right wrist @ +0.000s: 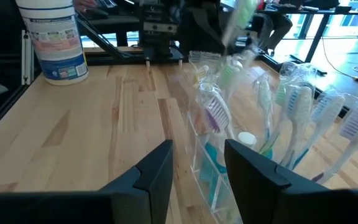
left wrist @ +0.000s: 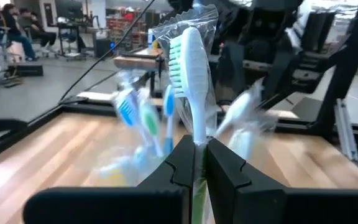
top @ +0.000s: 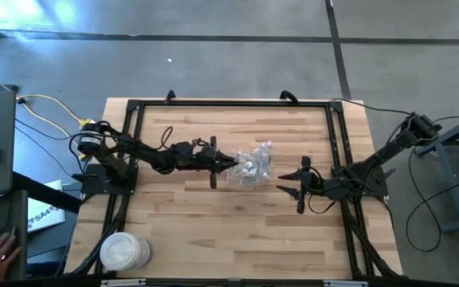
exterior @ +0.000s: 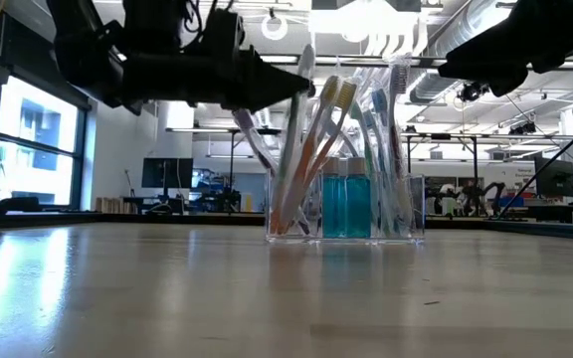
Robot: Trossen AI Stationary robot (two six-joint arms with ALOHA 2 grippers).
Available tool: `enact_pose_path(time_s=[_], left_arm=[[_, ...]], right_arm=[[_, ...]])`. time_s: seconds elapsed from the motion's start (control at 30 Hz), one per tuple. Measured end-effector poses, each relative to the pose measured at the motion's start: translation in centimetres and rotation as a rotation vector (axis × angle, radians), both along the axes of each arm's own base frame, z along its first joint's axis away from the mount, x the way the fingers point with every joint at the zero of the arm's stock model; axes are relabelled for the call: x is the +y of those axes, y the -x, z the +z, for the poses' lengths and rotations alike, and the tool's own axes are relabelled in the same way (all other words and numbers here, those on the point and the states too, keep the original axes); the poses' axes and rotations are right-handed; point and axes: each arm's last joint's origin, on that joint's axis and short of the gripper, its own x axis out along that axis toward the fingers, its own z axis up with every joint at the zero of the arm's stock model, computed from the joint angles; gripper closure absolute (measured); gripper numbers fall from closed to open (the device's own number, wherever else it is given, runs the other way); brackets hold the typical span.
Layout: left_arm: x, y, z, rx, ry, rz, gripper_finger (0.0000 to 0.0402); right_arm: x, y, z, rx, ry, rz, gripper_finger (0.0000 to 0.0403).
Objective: Pick & Place toothbrushing station
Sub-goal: Put the green toothbrush into the wire organizer
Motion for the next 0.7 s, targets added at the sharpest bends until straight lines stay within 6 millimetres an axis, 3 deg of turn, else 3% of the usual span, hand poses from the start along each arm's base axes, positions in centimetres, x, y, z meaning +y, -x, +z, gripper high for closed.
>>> enact_pose_path(time_s=[0.5, 0.7], left_arm=[[0.4, -0.7, -2.7, 0.078, 0.056, -0.083, 0.0387], [0.1, -0.1, -3.3, 0.093, 0.075, -0.095, 0.0387]], right_arm=[[0.0, 0.0, 0.0, 0.001, 0.001, 0.000, 0.0265], [0.0, 0.0, 0.0, 0.001, 0.001, 0.000, 0.0265]])
